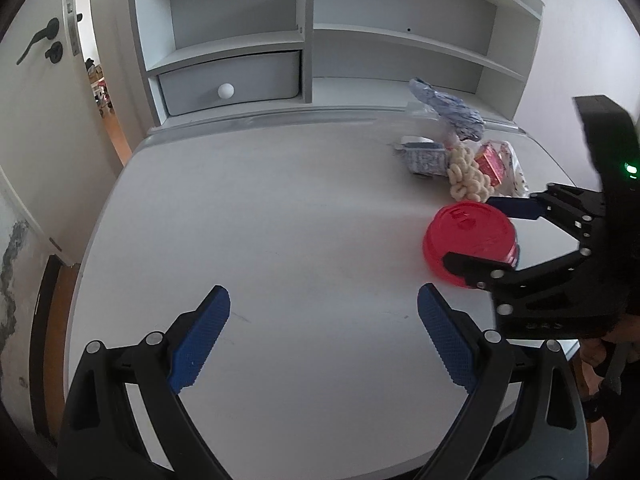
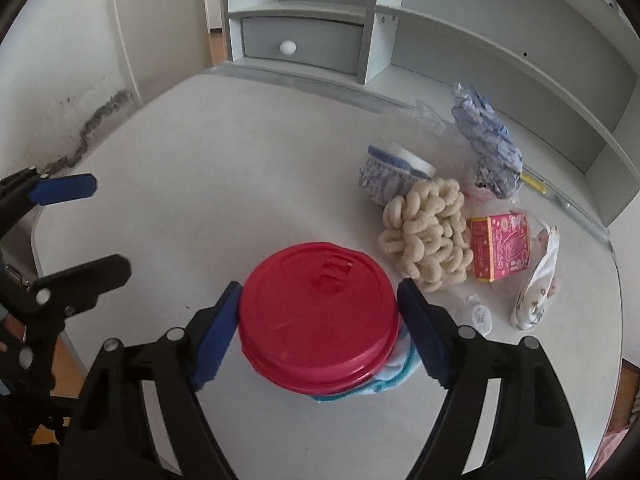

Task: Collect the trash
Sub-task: 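Grasp the red cup lid with the right gripper while the left grasps the clear plastic bag, then carry lid and plastic bag to the bin and open both grippers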

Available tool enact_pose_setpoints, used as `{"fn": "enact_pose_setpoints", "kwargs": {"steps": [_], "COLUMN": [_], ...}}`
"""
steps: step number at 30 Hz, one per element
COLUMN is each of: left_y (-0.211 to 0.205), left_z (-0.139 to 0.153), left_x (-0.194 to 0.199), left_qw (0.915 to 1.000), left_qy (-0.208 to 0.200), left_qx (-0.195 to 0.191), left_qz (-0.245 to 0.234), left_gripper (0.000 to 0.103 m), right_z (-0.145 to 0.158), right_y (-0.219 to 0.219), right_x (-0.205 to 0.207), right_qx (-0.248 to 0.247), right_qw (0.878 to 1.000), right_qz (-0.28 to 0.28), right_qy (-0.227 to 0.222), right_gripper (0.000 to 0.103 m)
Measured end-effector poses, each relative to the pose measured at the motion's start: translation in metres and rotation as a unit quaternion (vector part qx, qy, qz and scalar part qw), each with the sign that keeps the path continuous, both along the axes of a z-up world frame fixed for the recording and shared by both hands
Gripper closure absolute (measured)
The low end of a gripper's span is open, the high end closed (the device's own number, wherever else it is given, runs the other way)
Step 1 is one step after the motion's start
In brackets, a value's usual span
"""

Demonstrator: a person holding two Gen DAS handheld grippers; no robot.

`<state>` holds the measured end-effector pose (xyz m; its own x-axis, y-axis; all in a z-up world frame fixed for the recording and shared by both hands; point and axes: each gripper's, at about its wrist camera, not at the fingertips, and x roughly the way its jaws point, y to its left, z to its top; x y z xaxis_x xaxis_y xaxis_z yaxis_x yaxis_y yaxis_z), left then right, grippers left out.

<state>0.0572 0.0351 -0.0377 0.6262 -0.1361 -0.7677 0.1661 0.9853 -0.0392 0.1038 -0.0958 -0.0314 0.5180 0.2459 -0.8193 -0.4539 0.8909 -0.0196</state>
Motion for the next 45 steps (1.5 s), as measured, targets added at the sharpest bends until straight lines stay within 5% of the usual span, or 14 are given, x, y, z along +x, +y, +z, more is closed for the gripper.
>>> {"fn": "enact_pose_setpoints", "kwargs": {"steps": [8, 16, 21, 27, 29, 31, 32, 33, 45], "left_y": [-0.019, -0.113, -0.153, -0.162, -0.162, -0.165, -0.165, -0.168, -0.189], "left_z": [0.023, 0.049, 0.037, 0.021, 0.018, 0.017, 0.017, 0.02, 0.112], "left_x": [0.046, 0.153, 0.215, 0.24, 0.242, 0.241, 0.239, 0.236, 0.165], "left_qw": [0.9997, 0.9943, 0.995, 0.9935, 0.9932, 0.9918, 0.9915, 0.9923, 0.9918], "left_qy": [-0.002, 0.016, 0.043, 0.074, 0.08, 0.086, 0.087, 0.08, -0.039], "left_qx": [-0.014, -0.049, -0.033, -0.038, -0.038, -0.049, -0.052, -0.048, -0.063], "left_qz": [-0.018, -0.094, -0.084, -0.077, -0.075, -0.081, -0.083, -0.082, -0.104], "left_gripper": [0.011, 0.011, 0.011, 0.013, 0.029, 0.061, 0.063, 0.087, 0.091], "right_z": [0.043, 0.049, 0.044, 0.042, 0.043, 0.044, 0.044, 0.044, 0.065], "right_y": [-0.054, -0.123, -0.155, -0.176, -0.181, -0.183, -0.184, -0.185, -0.236], "right_x": [-0.016, -0.028, -0.029, -0.028, -0.026, -0.028, -0.029, -0.028, -0.06], "right_qx": [0.063, 0.082, 0.089, 0.093, 0.096, 0.097, 0.097, 0.097, 0.122], "right_qw": [0.997, 0.992, 0.987, 0.985, 0.984, 0.984, 0.983, 0.983, 0.967], "right_qz": [-0.034, -0.098, -0.131, -0.147, -0.15, -0.152, -0.153, -0.155, -0.22], "right_qy": [-0.029, -0.021, -0.011, -0.008, -0.007, -0.008, -0.009, -0.01, -0.05], "right_gripper": [0.031, 0.031, 0.031, 0.031, 0.031, 0.031, 0.031, 0.031, 0.031]}}
